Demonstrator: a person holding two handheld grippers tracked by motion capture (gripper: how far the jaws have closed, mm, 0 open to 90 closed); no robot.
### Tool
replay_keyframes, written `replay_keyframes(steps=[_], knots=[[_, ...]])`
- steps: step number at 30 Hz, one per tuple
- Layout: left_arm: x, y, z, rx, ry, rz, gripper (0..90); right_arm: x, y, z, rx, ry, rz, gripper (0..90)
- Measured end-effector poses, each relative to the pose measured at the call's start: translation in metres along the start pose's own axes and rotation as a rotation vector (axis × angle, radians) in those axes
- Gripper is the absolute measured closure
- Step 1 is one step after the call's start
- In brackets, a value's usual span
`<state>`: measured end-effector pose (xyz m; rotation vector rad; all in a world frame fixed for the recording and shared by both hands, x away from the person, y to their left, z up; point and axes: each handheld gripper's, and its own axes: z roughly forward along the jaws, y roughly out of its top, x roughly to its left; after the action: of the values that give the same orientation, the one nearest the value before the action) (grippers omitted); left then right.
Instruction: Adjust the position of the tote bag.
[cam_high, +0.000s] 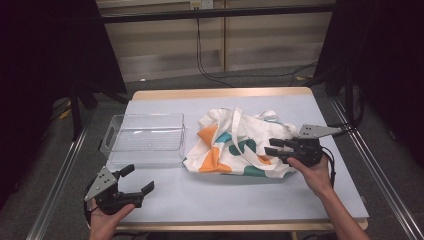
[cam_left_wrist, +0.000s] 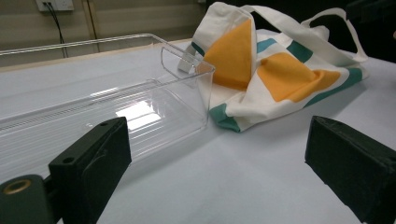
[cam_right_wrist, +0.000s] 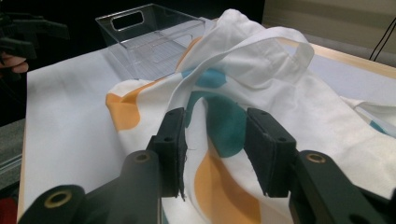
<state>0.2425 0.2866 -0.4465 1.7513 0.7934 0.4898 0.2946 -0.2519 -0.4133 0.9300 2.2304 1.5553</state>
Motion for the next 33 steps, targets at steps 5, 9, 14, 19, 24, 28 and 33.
replay_keyframes(steps=[5, 9, 14, 19, 24, 28, 33], knots=[[-0.001, 0.0, 0.0, 0.003, 0.002, 0.006, 6.7, -0.012, 0.008, 0.003, 0.009, -0.012, 0.022, 58.8], [0.0, 0.0, 0.0, 0.007, 0.006, 0.012, 6.1, -0.024, 0.018, 0.004, 0.022, -0.02, 0.019, 59.5], [0.001, 0.0, 0.002, 0.02, 0.002, 0.017, 5.2, -0.039, 0.027, 0.007, 0.039, -0.026, 0.037, 60.0], [-0.001, 0.0, 0.002, 0.024, 0.001, 0.021, 5.2, -0.054, 0.032, 0.012, 0.067, -0.043, 0.052, 62.8], [0.0, 0.0, 0.002, 0.027, -0.003, 0.024, 5.3, -0.067, 0.043, 0.009, 0.08, -0.061, 0.067, 66.5], [-0.001, 0.0, 0.003, 0.031, -0.003, 0.024, 5.5, -0.076, 0.046, 0.011, 0.101, -0.069, 0.075, 67.7], [-0.003, 0.001, 0.004, 0.024, -0.005, 0.027, 5.8, -0.096, 0.05, 0.02, 0.159, -0.064, 0.115, 68.6]])
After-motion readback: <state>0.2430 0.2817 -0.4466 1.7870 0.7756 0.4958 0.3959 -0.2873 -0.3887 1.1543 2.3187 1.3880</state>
